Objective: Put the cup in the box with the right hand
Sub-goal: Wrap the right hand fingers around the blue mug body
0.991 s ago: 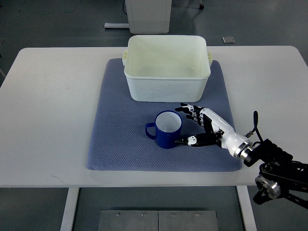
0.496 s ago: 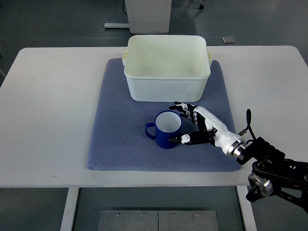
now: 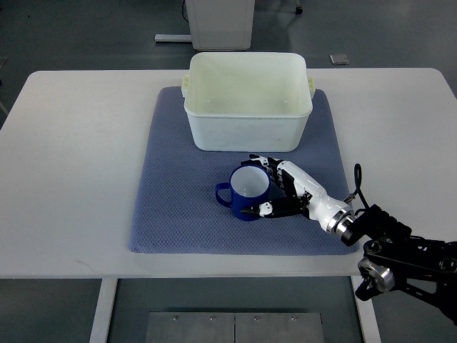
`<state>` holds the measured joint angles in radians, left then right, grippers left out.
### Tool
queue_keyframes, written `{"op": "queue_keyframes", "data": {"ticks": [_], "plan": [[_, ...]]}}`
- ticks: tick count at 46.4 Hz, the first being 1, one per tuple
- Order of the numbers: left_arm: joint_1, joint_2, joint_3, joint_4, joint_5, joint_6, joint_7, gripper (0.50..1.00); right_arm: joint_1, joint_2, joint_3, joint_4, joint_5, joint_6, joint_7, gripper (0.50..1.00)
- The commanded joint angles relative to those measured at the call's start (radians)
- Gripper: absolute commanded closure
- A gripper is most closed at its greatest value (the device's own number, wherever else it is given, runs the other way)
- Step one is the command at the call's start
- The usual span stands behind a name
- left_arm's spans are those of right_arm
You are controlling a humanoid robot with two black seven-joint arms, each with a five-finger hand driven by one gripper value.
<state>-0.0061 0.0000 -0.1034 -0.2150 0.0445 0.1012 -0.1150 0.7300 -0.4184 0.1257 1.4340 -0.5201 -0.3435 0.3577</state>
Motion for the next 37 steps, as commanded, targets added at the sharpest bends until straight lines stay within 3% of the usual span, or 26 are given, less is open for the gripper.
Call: {"op": "queue_keyframes", "data": {"ticks": [1, 37], "plan": [[0.0, 0.0, -0.001, -0.001, 0.0, 0.0, 0.0, 0.5, 0.006, 0.009, -0.003, -0.007, 0.0, 0.0, -0.006, 0.5], [0.0, 0.0, 0.001, 0.0, 0.0, 0.0, 0.0, 0.5, 0.04, 0.059, -0.035, -0.052, 0.009, 0.0, -0.02, 0.502]]}}
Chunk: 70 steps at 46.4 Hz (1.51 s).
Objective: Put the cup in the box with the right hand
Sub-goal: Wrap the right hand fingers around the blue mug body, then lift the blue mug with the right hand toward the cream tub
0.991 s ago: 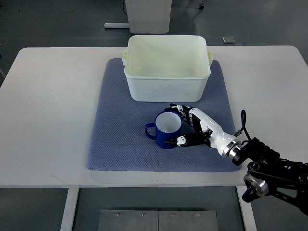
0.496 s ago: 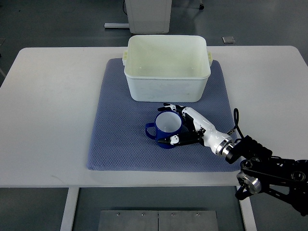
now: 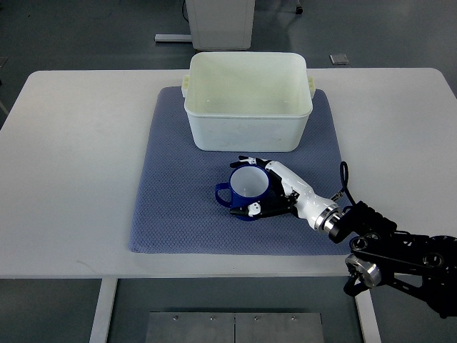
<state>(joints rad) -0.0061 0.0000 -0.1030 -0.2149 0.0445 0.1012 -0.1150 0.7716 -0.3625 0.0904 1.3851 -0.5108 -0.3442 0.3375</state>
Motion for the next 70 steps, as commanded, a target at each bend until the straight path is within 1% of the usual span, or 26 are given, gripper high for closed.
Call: {"op": "queue_keyframes", "data": {"ticks": [1, 5, 10, 14, 18, 24, 27, 33, 35, 36, 37, 48, 55, 59, 70], "plan": [[0.0, 0.0, 0.0, 0.0, 0.0, 0.0, 0.0, 0.5, -0.002, 0.004, 0.0, -0.003, 0.0, -0.001, 0.0, 0.502], [0.0, 0.0, 0.0, 0.0, 0.0, 0.0, 0.0, 0.5, -0.002, 0.011, 0.0, -0.011, 0.0, -0.001, -0.002, 0.505], [0.0, 0.0, 0.0, 0.0, 0.0, 0.0, 0.0, 0.5, -0.002, 0.02, 0.0, -0.023, 0.0, -0.001, -0.002, 0.519], [0.0, 0.0, 0.0, 0.0, 0.0, 0.0, 0.0, 0.5, -0.002, 0.027, -0.001, -0.024, 0.0, -0.001, -0.002, 0.555], [0.0, 0.0, 0.0, 0.0, 0.0, 0.0, 0.0, 0.5, 0.0, 0.03, -0.003, -0.026, 0.0, -0.009, -0.002, 0.601], [0.0, 0.0, 0.0, 0.0, 0.0, 0.0, 0.0, 0.5, 0.026, 0.033, -0.044, -0.029, 0.001, -0.015, -0.002, 0.764], [0.0, 0.0, -0.001, 0.0, 0.0, 0.0, 0.0, 0.5, 0.043, 0.033, -0.075, -0.029, 0.011, -0.026, 0.0, 0.818], [0.0, 0.0, 0.0, 0.0, 0.0, 0.0, 0.0, 0.5, 0.061, 0.033, -0.087, -0.028, 0.028, -0.036, 0.0, 0.91], [0.0, 0.0, 0.0, 0.0, 0.0, 0.0, 0.0, 0.5, 0.061, 0.033, -0.089, -0.028, 0.028, -0.036, 0.0, 0.952], [0.0, 0.0, 0.0, 0.0, 0.0, 0.0, 0.0, 0.5, 0.063, 0.033, -0.087, -0.028, 0.028, -0.036, 0.0, 0.988], [0.0, 0.0, 0.0, 0.0, 0.0, 0.0, 0.0, 0.5, 0.063, 0.033, -0.087, -0.028, 0.028, -0.036, 0.002, 1.0], [0.0, 0.0, 0.0, 0.0, 0.0, 0.0, 0.0, 0.5, 0.077, 0.023, -0.081, -0.02, 0.074, -0.039, 0.009, 1.0], [0.0, 0.0, -0.001, 0.0, 0.0, 0.0, 0.0, 0.5, 0.077, 0.017, -0.078, -0.015, 0.081, -0.068, 0.011, 1.0], [0.0, 0.0, 0.0, 0.0, 0.0, 0.0, 0.0, 0.5, 0.077, -0.007, -0.077, 0.015, 0.092, -0.088, 0.014, 1.0], [0.0, 0.0, 0.0, 0.0, 0.0, 0.0, 0.0, 0.5, 0.072, -0.069, -0.023, 0.081, 0.094, -0.09, 0.023, 1.0]]}}
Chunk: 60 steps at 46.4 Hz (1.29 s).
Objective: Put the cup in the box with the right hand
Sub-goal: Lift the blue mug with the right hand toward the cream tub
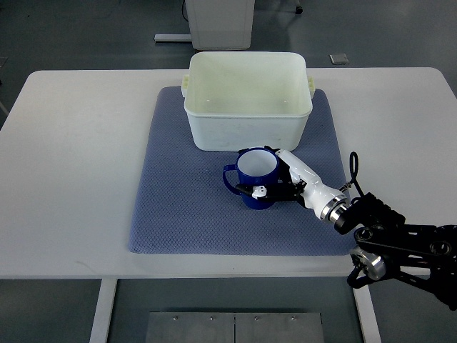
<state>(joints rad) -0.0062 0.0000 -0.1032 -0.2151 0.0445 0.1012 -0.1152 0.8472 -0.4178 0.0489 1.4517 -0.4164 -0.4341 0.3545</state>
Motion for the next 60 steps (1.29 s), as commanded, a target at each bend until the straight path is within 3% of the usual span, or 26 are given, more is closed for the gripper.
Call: {"op": "queue_keyframes", "data": {"ticks": [1, 18, 60], "plan": [[0.0, 0.0, -0.001, -0.001, 0.0, 0.0, 0.0, 0.5, -0.005, -0.018, 0.023, 0.022, -0.001, 0.0, 0.011, 1.0], [0.0, 0.0, 0.0, -0.001, 0.0, 0.0, 0.0, 0.5, -0.028, -0.104, 0.037, 0.128, -0.001, -0.018, 0.093, 1.0], [0.0, 0.0, -0.001, 0.0, 0.0, 0.0, 0.0, 0.5, 0.006, -0.105, 0.141, 0.182, 0.025, -0.018, 0.075, 1.0]]}}
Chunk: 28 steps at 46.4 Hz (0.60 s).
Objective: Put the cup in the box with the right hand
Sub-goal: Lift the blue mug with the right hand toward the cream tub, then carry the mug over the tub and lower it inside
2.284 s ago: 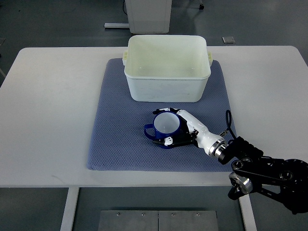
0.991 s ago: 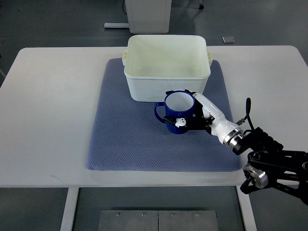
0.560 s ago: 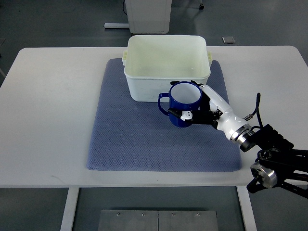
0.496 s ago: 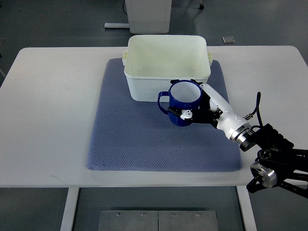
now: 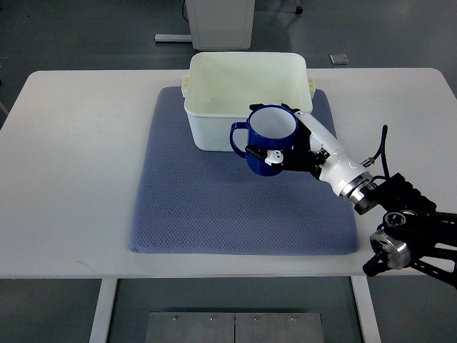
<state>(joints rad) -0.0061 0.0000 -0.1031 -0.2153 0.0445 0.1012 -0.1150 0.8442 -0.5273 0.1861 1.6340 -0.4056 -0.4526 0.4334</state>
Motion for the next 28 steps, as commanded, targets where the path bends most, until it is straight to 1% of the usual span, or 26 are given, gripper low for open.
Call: {"op": "queue_keyframes", "data": {"ticks": [1, 21, 23, 28], "plan": [[0.0, 0.0, 0.0, 0.001, 0.0, 0.0, 0.0, 0.5, 0.013, 0.004, 0.004, 0.0, 0.021, 0.0, -0.005, 1.0], [0.0, 0.0, 0.0, 0.001, 0.0, 0.0, 0.0, 0.5, 0.176, 0.018, 0.003, -0.011, 0.142, 0.0, -0.031, 1.0], [0.0, 0.0, -0.001, -0.001, 0.0, 0.0, 0.0, 0.5, 0.213, 0.032, 0.001, -0.029, 0.159, 0.0, -0.038, 1.0], [0.0, 0.0, -0.001, 0.001, 0.0, 0.0, 0.0, 0.5, 0.248, 0.047, -0.001, -0.059, 0.171, 0.002, -0.053, 1.0]]}}
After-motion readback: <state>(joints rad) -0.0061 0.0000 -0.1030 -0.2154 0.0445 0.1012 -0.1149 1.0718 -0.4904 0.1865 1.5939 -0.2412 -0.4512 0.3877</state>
